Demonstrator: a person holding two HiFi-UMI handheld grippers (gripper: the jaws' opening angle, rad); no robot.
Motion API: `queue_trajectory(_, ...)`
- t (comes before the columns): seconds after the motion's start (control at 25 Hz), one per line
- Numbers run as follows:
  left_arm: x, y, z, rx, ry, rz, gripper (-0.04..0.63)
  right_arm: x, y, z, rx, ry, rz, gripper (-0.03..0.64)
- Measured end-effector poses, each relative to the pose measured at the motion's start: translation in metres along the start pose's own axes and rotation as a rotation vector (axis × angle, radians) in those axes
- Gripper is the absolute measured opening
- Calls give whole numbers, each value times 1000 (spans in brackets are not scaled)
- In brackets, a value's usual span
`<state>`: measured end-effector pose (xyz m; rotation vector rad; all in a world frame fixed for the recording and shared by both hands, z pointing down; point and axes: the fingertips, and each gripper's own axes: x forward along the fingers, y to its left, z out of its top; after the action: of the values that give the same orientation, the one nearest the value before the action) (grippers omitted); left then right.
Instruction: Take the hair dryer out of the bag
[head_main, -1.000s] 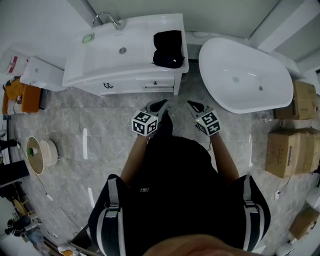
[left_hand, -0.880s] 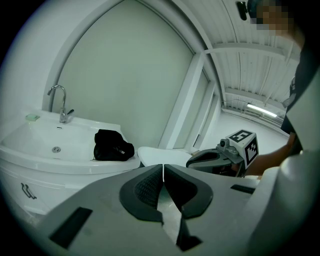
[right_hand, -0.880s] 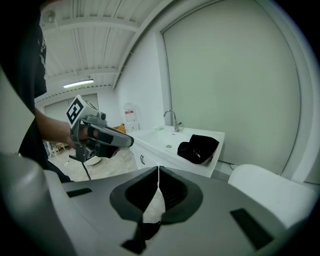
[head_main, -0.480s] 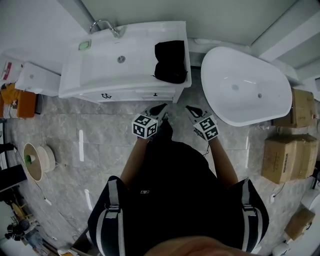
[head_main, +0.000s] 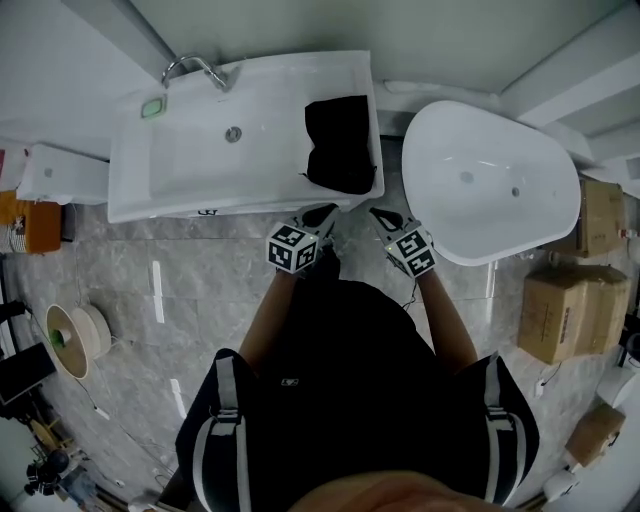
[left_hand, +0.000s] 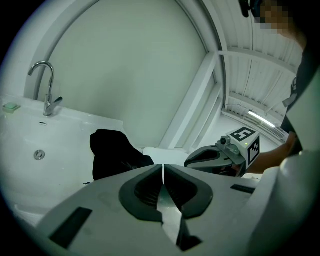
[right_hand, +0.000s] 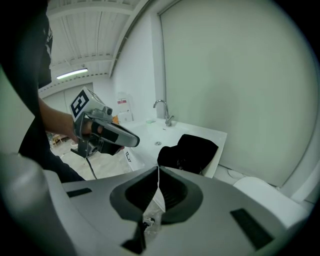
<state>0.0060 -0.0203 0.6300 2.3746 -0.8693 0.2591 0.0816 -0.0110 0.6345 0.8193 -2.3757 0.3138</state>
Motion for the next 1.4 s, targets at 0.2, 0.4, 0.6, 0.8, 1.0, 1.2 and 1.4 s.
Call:
queue_trajectory(0.2, 13, 18, 9, -10, 24, -24, 20, 23, -26, 15, 14, 5, -11, 63)
queue_trajectory(0.4, 21, 42, 20, -7, 32, -32, 20, 46, -43, 30, 11, 4, -20, 63)
queue_trajectory(0.6, 27, 58, 31, 0, 49, -71, 20, 65, -50, 38, -30, 26, -50, 63)
queue_trajectory(0.8, 36, 67, 35, 14, 73, -106, 20, 75, -53, 37, -74, 59, -76, 63)
queue_trajectory(1.0, 37, 66, 30, 4, 89, -132, 20, 82, -56, 30, -114, 104, -83, 63)
queue_trajectory(1.2, 34, 68, 28, -9, 94, -131, 20, 90, -72, 12, -202, 180, -120, 80)
queue_trajectory(1.4, 29, 83, 30, -37, 76, -97, 20, 103, -76, 6, -249, 229, -83, 109)
